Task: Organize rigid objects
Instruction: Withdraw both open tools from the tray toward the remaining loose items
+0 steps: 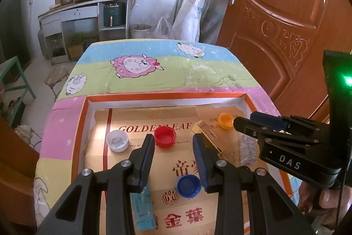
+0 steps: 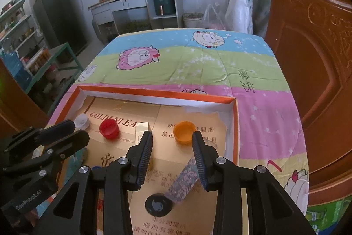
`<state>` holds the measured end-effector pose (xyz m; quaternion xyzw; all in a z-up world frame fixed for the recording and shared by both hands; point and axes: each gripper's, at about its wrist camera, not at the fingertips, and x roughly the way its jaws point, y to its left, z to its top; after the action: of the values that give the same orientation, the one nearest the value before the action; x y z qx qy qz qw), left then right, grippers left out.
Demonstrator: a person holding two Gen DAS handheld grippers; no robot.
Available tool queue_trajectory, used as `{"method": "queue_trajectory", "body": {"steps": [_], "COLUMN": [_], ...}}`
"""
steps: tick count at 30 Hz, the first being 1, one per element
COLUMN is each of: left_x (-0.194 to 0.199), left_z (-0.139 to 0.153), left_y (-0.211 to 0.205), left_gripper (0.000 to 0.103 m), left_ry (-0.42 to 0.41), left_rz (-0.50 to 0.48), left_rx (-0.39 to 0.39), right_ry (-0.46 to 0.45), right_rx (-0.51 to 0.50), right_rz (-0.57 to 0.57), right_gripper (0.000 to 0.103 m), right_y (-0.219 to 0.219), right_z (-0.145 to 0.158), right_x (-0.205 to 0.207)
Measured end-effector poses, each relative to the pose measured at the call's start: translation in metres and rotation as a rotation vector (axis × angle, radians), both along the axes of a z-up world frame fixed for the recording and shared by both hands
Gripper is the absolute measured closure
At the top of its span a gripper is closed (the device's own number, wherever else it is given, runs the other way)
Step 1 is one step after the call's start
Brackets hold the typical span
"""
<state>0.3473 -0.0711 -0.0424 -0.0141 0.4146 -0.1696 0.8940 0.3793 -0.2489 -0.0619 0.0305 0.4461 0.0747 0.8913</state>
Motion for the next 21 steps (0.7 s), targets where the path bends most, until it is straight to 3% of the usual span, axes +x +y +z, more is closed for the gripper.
{"method": "queue_trajectory", "body": {"steps": [21], "left_x": [-0.077], "left_z": [0.022], "left_y": [0.019], "left_gripper": [0.067], "left_ry": [-0.047], "left_rz": [-0.023], "left_rx": [-0.008], "right_ry": [-0.022], "right_rx": [-0.018], "right_rz": [0.004], "right_gripper": [0.065], "right_y": [0.021], "right_z": [0.020], "right_x": [-0.090]}}
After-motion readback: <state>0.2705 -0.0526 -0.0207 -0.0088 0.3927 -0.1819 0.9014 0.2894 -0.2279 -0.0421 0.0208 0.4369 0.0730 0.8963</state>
